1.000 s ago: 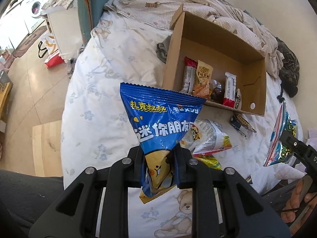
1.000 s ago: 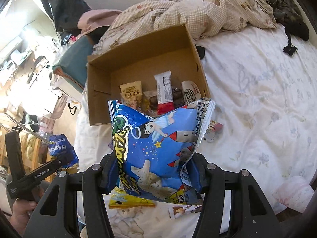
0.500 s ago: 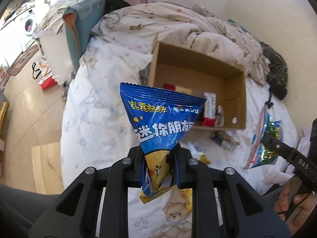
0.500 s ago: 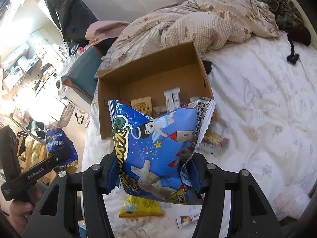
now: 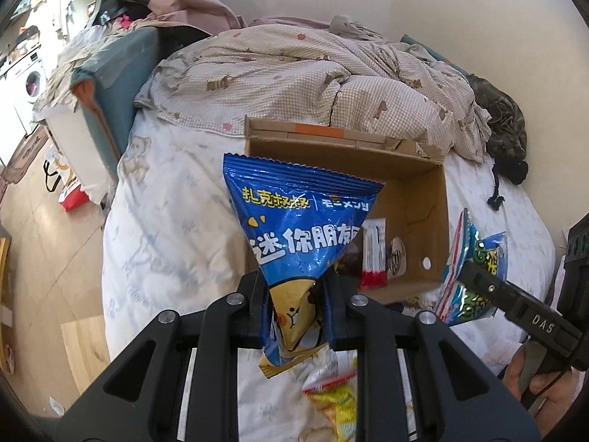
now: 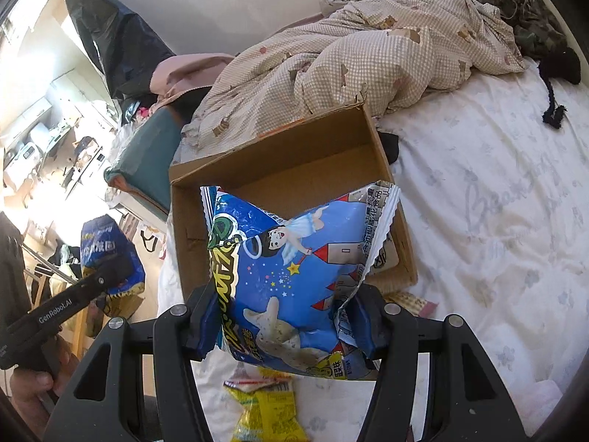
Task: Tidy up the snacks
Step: 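Lift both blue bags and carry them toward the box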
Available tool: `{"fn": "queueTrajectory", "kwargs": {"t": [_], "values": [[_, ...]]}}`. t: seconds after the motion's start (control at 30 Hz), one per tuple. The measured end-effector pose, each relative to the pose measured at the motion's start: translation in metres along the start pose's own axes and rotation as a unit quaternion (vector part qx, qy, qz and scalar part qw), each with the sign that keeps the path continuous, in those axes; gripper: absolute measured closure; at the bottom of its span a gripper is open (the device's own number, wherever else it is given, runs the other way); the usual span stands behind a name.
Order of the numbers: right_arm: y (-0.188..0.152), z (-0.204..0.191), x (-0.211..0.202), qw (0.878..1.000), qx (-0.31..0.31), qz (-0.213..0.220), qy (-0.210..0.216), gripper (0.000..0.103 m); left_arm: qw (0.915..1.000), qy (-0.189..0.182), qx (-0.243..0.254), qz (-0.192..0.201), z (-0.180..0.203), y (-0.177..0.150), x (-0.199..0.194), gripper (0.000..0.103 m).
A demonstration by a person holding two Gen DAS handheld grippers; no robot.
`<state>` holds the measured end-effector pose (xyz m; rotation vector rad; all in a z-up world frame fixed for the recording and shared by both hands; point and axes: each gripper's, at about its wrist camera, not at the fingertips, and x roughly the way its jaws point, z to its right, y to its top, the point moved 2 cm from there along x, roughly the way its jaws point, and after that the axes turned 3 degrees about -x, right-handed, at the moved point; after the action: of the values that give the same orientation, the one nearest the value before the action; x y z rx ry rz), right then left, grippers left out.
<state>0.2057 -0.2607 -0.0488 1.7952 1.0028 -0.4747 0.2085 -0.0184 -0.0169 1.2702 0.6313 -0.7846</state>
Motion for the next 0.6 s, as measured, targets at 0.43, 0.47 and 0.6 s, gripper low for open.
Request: {"fn": "queueTrajectory", "kwargs": {"t": [0.43,0.47,0.6], "values": [[0.035,0.011,0.05,1.0,0.003,-0.015,-0.011,0.043,0.9996,-0.002,0.018,-0.02,0.012,0.02,0.059,0.085],[0.036,0.012,0.054,1.0,0.003,-0.018,-0.012,0.043,0.9996,-0.001,0.019,-0.022,0.011,0.02,0.064,0.085],[0.039,0.014,0.068,0.999,-0.001,-0.028,-0.016,0.042,0.9994,-0.004,0.012,-0.033,0.008,0.018,0.08,0.085]]}}
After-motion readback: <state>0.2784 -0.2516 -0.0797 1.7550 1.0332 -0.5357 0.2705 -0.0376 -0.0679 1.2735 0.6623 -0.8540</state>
